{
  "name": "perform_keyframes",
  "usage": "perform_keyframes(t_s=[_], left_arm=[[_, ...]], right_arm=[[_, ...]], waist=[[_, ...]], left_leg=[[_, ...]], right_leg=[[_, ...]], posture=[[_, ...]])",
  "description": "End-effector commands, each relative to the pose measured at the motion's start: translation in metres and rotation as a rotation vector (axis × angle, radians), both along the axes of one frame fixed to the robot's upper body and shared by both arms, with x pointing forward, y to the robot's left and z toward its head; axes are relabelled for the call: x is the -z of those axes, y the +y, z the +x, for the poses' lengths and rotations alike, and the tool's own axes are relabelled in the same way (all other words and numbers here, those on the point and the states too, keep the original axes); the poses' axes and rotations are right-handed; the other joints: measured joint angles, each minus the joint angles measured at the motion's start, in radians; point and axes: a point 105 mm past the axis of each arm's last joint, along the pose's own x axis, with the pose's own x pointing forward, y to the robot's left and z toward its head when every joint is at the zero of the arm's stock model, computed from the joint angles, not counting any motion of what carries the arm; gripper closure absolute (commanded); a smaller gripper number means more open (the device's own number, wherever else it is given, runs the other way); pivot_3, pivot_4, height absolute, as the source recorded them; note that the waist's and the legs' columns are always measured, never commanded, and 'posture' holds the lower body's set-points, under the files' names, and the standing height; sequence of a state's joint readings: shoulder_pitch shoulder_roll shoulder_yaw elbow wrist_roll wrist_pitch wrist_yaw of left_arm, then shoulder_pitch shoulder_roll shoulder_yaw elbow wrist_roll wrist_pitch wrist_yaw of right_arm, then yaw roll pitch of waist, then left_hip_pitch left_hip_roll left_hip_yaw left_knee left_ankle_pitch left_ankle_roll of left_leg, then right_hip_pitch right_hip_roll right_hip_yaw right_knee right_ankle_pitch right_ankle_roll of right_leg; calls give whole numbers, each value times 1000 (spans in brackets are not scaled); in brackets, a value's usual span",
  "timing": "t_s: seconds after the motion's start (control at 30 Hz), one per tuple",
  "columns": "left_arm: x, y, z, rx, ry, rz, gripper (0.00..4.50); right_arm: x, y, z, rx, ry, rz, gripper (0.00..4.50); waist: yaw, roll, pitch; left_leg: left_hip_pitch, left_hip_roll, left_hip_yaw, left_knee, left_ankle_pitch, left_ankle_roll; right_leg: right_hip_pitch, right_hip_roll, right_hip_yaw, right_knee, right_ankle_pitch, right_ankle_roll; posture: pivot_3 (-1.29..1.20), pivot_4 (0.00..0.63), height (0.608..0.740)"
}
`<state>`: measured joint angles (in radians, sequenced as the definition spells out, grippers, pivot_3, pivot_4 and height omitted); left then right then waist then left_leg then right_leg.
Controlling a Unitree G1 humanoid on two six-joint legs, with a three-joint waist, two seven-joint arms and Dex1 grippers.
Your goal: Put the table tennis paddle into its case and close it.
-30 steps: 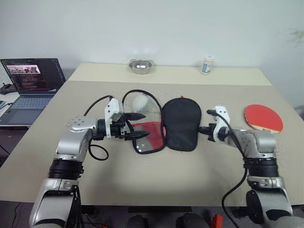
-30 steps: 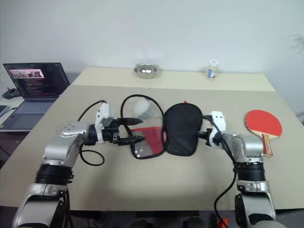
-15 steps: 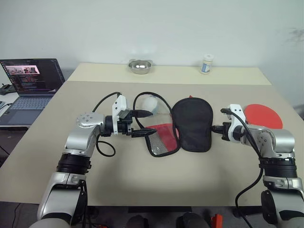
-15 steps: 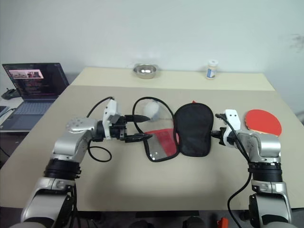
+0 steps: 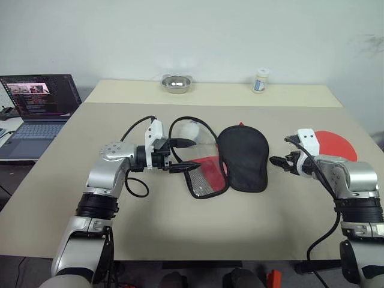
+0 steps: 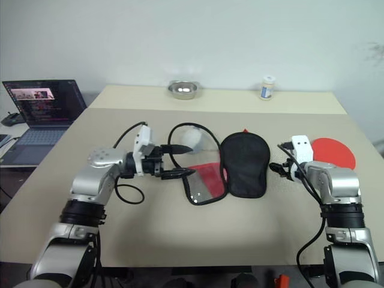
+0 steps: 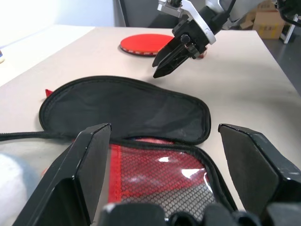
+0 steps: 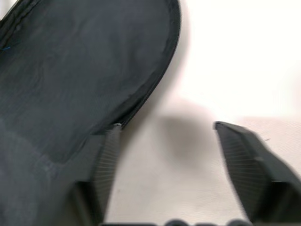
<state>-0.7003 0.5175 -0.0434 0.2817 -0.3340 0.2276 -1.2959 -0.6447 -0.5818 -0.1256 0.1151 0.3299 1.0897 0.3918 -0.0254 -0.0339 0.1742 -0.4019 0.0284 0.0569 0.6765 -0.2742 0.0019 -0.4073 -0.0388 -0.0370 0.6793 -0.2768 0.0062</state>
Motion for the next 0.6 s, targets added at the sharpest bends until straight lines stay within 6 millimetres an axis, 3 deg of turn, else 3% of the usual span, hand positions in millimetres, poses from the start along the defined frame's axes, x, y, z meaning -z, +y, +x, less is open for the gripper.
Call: perform_keyframes(t_s=[0.03,0.2,0.3,0.4,0.6], left_arm=[[-19,-14,-8,51,-84,-45,504],[-31,-42,-17,99,-121,-39,504],[-29,-52,-20,122,-158,9,504],[-33,-73,-20,144,-181,7,504],[-27,-87,-14,171,-194,17,504]], right_arm=[[-33,-23,-6,63,-120,-36,38],[-46,-78,-27,274,-170,-46,38],[-46,-96,-38,339,-172,-62,38],[-37,-131,-56,473,-150,-100,38],[-15,-151,-62,563,-91,-45,38]], waist=[[2,0,0],[13,0,0],[21,0,0],[24,1,0],[18,2,-1]], left_leg=[[0,0,0,0,0,0],[-1,0,0,0,0,0],[0,0,0,0,0,0],[0,0,1,0,0,0],[1,0,2,0,0,0]], right_leg=[[0,0,0,0,0,0],[0,0,0,-1,0,0],[0,0,0,-1,0,0],[0,1,1,0,0,0],[0,1,2,0,0,0]], posture=[[0,150,740],[0,150,740],[0,150,740],[0,150,740],[0,150,740]])
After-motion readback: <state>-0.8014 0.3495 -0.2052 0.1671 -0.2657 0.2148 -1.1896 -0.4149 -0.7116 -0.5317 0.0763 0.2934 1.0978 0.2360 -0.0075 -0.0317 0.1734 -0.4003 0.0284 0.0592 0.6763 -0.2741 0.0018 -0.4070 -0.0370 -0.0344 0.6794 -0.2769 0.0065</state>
